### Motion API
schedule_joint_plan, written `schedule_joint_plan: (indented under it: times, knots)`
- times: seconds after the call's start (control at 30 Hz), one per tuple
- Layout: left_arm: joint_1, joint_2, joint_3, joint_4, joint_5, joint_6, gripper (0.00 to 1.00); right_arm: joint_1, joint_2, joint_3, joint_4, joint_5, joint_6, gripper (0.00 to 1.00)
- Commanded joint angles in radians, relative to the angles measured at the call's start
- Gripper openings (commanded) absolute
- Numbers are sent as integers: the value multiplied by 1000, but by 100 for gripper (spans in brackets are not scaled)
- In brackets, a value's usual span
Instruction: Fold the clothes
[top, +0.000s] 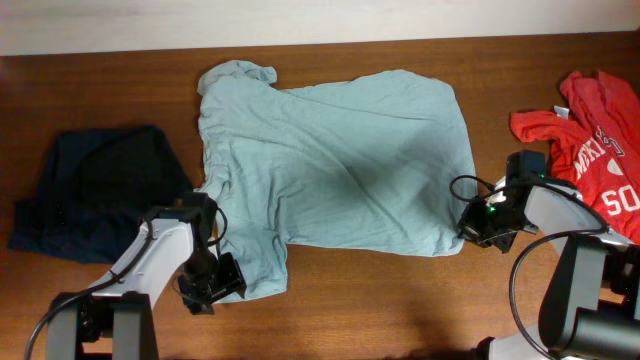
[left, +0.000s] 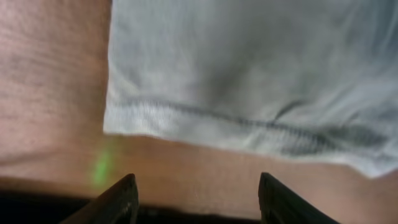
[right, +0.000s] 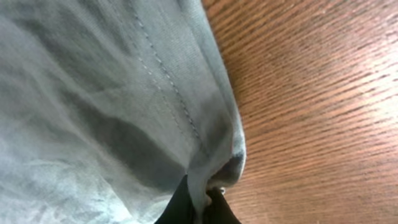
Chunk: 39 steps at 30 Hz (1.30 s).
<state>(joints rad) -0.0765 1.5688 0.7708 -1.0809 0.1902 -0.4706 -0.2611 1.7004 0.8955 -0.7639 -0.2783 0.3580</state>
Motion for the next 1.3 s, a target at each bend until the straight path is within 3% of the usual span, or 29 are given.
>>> schedule_joint_plan:
  times: [0.0, 0.2, 0.4, 0.6, 0.7, 0.8, 1.07, 1.27]
  knots:
    - [9, -18, -5, 39, -31, -58, 65, 3, -23, -7, -6, 1, -13, 4]
    - [39, -17, -6, 107, -61, -95, 73, 3, -23, -7, -5, 1, -14, 4]
    - [38, -14, -31, 173, -55, -144, 72, 3, -23, -7, -4, 1, -14, 4]
    - [39, -14, -107, 209, -44, -146, 45, 3, -23, -7, 6, 1, -13, 4]
    - [38, -14, -113, 209, 10, -143, 1, 3, -23, 2, 13, 1, -21, 4]
    - [39, -16, -81, 186, 17, -119, 0, 3, -30, 29, 6, 1, -32, 4]
    - [39, -154, 312, -216, 16, 36, 1, -87, -248, 133, -220, 149, 21, 4]
    - [39, -311, 457, -344, -8, 42, 1, -108, -391, 134, -320, 160, 21, 4]
